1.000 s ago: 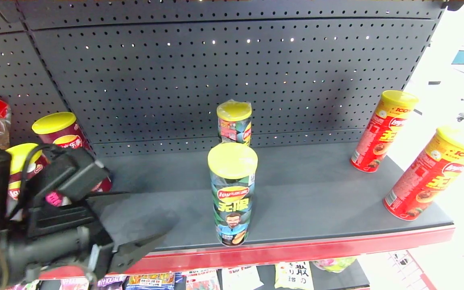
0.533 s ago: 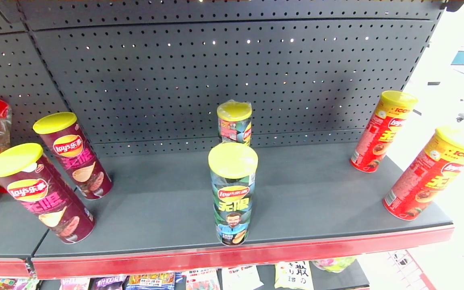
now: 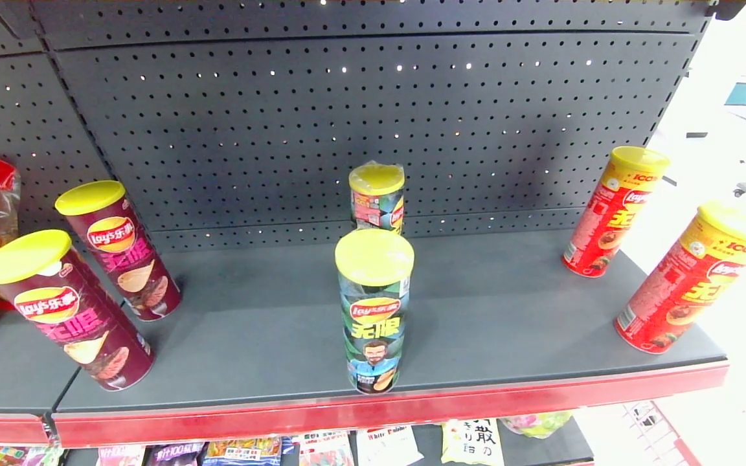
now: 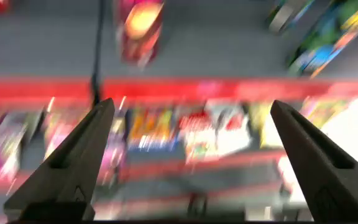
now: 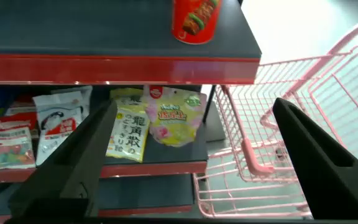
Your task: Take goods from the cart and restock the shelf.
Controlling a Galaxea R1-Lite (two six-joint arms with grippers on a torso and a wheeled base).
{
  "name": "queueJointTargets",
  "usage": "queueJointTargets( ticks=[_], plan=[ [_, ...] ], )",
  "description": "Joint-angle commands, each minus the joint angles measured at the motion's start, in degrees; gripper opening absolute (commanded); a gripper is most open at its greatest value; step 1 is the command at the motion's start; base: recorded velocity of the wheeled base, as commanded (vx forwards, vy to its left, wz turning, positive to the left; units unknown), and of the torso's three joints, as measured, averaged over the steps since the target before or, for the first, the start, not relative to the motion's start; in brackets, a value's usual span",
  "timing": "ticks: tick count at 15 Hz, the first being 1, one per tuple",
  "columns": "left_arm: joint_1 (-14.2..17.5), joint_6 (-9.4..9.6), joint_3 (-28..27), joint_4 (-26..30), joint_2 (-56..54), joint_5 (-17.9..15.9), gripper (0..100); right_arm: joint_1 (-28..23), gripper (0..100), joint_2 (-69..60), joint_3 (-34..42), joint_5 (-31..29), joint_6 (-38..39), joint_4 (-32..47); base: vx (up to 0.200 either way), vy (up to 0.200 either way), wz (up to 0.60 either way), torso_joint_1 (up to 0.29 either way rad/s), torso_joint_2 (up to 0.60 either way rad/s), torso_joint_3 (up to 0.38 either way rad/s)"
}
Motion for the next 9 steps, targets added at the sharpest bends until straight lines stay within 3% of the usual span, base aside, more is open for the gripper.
queueJointTargets(
  ticks=[1,2,4,5,6,7,8,9],
  plan=[
    [0.2,2.03,15.0,-16.1,-0.7,-2.7,100,-0.1,100,-1.2,0.8,0.9,0.2,-0.8,0.0,0.0,0.0,0.0,0.0,0.0],
    [0.2,7.74,22.9,-25.3,-0.7,-0.8,100,-0.1,100,-1.2,2.6,3.5,0.4,-4.6,0.0,0.0,0.0,0.0,0.0,0.0],
    [0.2,8.18,23.8,-28.2,-0.7,1.1,100,-0.1,100,-1.2,3.9,6.3,0.6,-7.5,0.0,0.0,0.0,0.0,0.0,0.0],
    [1.4,8.44,23.6,-26.9,-0.7,5.1,100,-0.1,100,-1.2,4.9,7.8,0.9,-8.3,0.0,0.0,0.0,0.0,0.0,0.0],
    [1.5,8.35,24.0,-27.2,-0.7,11.2,100,-0.1,100,-1.2,4.9,6.4,2.2,-7.9,0.0,0.0,0.0,0.0,0.0,0.0],
    [1.5,7.91,24.1,-27.7,-0.7,14.7,100,-0.1,100,-1.2,4.9,4.5,3.7,-6.9,0.0,0.0,0.0,0.0,0.0,0.0],
    [1.5,6.86,24.5,-29.0,-0.7,17.0,100,-0.1,100,-1.2,4.9,3.6,5.4,-6.3,0.0,0.0,0.0,0.0,0.0,0.0],
    [1.4,6.42,24.8,-29.6,-0.7,16.8,100,-0.1,100,-1.2,4.9,3.8,4.8,-6.3,0.0,0.0,0.0,0.0,0.0,0.0]
  ],
)
